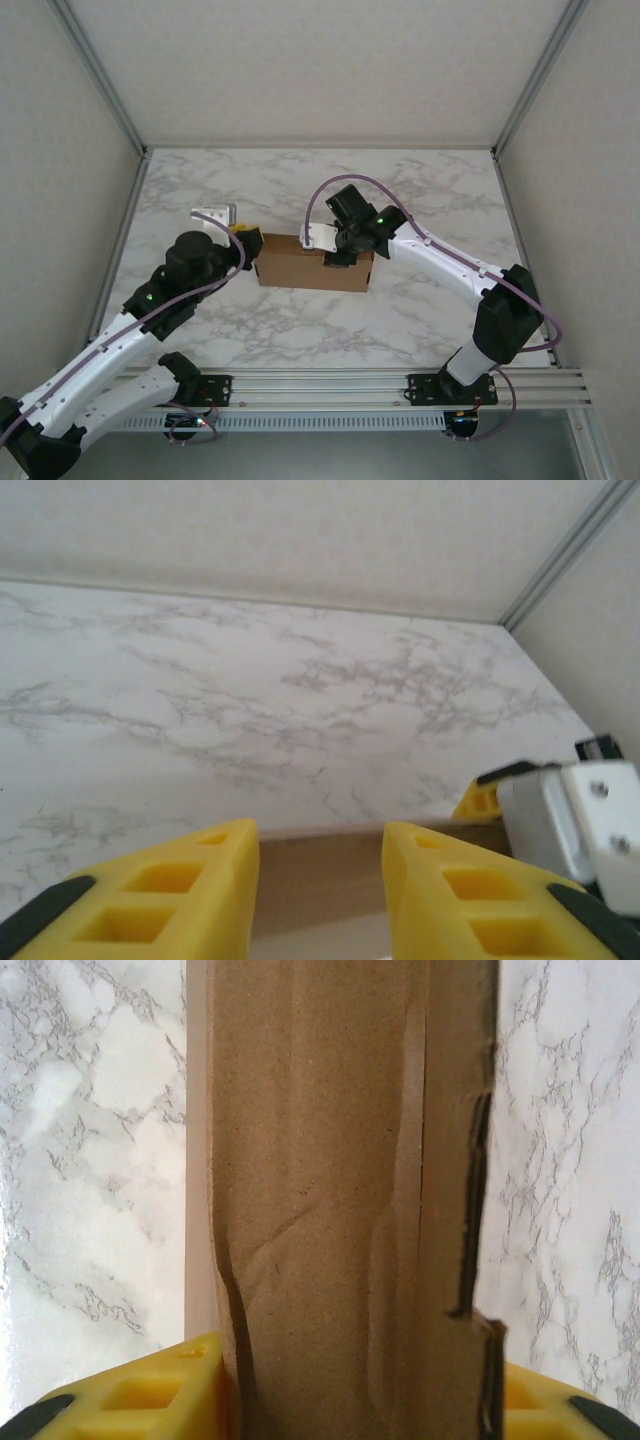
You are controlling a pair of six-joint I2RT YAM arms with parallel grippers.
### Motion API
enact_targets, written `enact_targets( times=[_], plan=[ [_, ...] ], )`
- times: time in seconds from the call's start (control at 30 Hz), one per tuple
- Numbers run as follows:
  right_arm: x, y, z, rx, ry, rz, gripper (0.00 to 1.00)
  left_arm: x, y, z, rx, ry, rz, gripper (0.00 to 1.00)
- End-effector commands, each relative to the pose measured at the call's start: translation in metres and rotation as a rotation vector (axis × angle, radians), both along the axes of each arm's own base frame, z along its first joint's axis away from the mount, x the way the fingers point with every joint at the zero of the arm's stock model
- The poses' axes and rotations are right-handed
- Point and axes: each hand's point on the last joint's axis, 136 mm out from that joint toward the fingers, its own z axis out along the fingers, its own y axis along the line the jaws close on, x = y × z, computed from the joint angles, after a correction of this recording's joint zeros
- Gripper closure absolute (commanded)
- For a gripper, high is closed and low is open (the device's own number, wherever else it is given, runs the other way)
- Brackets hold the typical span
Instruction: Fold the paper box
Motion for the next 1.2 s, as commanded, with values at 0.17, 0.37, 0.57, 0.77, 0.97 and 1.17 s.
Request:
enact_targets(
  times=[0.17, 0.37, 0.57, 0.77, 0.97, 1.17],
  plan=[
    [-0.007, -0.010, -0.028, -0.092, 0.031, -0.003, 0.58, 0.051, -0.005, -0.022, 0.056, 0.050, 0.109, 0.63],
    [-0.005, -0.010, -0.030, -0.094, 0.026, -0.010, 0.57, 0.049, -0.007, -0.068, 0.091, 0.129, 0.094, 0.68],
    [-0.005, -0.009, -0.032, -0.091, 0.031, -0.015, 0.55, 0.035, -0.003, -0.095, 0.064, 0.181, 0.084, 0.71],
    [-0.003, -0.007, -0.027, -0.075, 0.020, -0.023, 0.49, 0.031, 0.000, -0.100, 0.067, 0.188, 0.091, 0.71],
    [-0.006, 0.000, 0.000, 0.036, 0.022, -0.031, 0.28, 0.035, -0.001, -0.100, 0.077, 0.187, 0.095, 0.71],
    [-0.006, 0.009, 0.040, 0.212, 0.058, -0.064, 0.21, 0.037, -0.003, -0.102, 0.078, 0.191, 0.090, 0.71]
  ],
)
